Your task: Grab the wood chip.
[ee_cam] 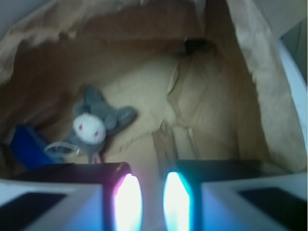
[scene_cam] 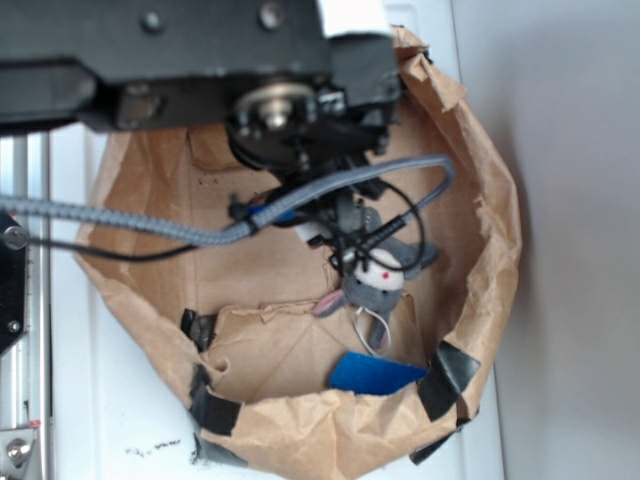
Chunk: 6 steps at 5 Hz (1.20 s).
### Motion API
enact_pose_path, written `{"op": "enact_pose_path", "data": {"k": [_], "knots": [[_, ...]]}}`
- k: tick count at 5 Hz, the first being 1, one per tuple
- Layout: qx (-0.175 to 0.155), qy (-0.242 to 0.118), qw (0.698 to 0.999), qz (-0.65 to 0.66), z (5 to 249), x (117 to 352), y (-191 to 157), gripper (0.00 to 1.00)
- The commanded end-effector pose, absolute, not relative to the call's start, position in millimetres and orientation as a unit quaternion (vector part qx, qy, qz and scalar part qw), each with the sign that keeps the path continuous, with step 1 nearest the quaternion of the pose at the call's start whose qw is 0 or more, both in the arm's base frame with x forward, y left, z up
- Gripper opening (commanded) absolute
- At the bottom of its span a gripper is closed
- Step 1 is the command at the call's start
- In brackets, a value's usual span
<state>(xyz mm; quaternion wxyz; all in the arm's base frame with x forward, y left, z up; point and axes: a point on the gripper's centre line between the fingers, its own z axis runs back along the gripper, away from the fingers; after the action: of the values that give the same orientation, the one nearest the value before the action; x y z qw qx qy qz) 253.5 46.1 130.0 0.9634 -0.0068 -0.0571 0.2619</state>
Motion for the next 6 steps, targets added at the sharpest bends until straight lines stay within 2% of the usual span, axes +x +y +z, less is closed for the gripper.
{"op": "enact_pose_path", "data": {"k": [1,3,6], "knots": [[0.003,-0.070,0.970,0.234,94.3,258.3,51.1,1.00],[0.026,-0.064,0.973,0.222,61.0,265.9,46.9,1.00],[0.074,-0.084,0.971,0.210,34.8,266.7,37.9,1.00]]}}
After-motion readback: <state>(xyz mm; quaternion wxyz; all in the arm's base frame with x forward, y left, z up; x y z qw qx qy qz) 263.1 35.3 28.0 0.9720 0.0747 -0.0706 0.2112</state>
